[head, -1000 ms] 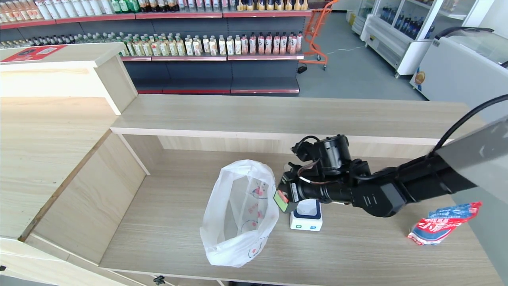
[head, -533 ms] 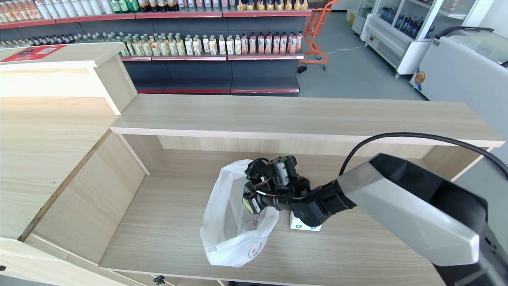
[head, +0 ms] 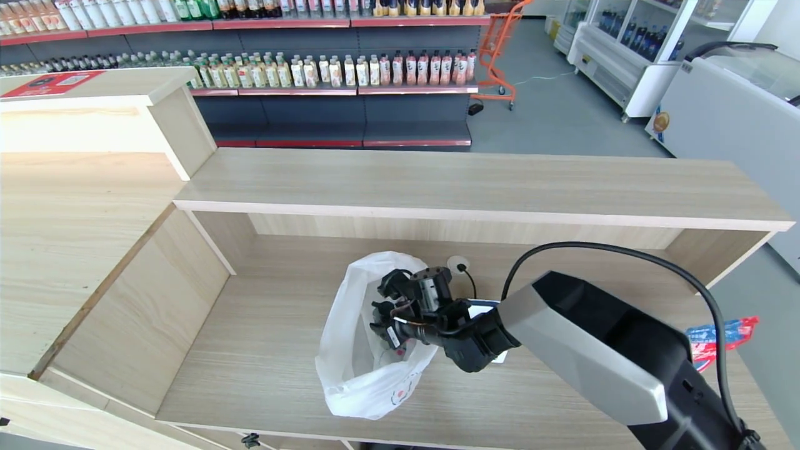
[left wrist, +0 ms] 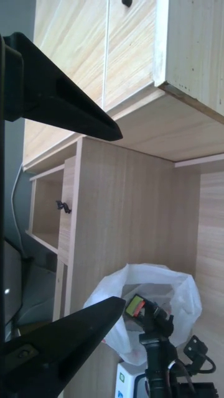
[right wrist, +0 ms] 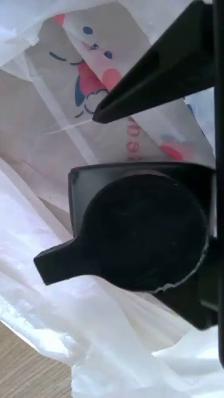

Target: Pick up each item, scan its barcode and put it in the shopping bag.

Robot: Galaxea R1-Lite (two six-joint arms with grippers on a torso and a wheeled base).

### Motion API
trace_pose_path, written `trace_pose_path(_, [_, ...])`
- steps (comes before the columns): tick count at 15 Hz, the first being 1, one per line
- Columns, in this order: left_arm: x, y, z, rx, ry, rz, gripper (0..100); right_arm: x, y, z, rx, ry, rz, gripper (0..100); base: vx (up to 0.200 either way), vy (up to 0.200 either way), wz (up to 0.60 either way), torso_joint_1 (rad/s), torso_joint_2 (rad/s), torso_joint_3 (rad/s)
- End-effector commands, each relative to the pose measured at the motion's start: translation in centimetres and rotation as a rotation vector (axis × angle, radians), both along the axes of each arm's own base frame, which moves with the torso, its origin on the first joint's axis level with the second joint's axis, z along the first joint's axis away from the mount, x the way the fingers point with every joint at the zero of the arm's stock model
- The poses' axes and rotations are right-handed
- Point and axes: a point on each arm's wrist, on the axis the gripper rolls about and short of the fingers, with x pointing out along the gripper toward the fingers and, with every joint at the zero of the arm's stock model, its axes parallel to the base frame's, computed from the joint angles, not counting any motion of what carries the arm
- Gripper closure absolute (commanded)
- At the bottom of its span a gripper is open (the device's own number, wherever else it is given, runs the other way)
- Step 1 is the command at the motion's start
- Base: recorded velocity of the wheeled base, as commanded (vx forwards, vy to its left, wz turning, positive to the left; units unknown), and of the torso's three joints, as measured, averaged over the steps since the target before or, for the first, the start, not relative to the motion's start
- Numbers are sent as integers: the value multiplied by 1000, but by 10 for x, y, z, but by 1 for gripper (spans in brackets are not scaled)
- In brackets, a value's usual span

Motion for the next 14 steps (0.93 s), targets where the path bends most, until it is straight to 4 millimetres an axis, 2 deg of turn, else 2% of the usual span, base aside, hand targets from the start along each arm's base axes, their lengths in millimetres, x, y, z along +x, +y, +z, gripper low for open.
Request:
trace_pose_path(1, [0, 0, 0, -1, 0, 0, 0, -1, -3, 28, 74, 15, -14, 0, 0, 0, 0, 0, 0, 0])
trace_pose_path(3, [0, 0, 0, -1, 0, 0, 0, -11, -21, 79, 242, 101, -57, 0, 0, 0, 0, 0, 0, 0])
trace_pose_path(4, [0, 0, 0, -1, 0, 0, 0, -16, -28, 92, 276, 129, -71, 0, 0, 0, 0, 0, 0, 0])
trace_pose_path(5, [0, 0, 0, -1, 0, -2, 0, -32, -71, 137, 366, 202, -136, 0, 0, 0, 0, 0, 0, 0])
trace_pose_path(6, [0, 0, 0, -1, 0, 0, 0, -41, -90, 153, 403, 225, -160, 0, 0, 0, 0, 0, 0, 0])
trace_pose_path(7, [0, 0, 0, -1, 0, 0, 0, -65, -131, 178, 480, 281, -217, 0, 0, 0, 0, 0, 0, 0])
trace_pose_path(9, [0, 0, 0, -1, 0, 0, 0, -99, -195, 207, 516, 267, -325, 0, 0, 0, 0, 0, 0, 0])
trace_pose_path(11, [0, 0, 0, -1, 0, 0, 0, -127, -247, 240, 535, 229, -457, 0, 0, 0, 0, 0, 0, 0])
trace_pose_path(12, [0, 0, 0, -1, 0, 0, 0, -142, -263, 251, 534, 234, -507, 0, 0, 0, 0, 0, 0, 0])
trace_pose_path(13, [0, 0, 0, -1, 0, 0, 0, -166, -280, 262, 538, 238, -557, 0, 0, 0, 0, 0, 0, 0])
trace_pose_path(14, [0, 0, 0, -1, 0, 0, 0, -180, -288, 260, 536, 251, -594, 0, 0, 0, 0, 0, 0, 0])
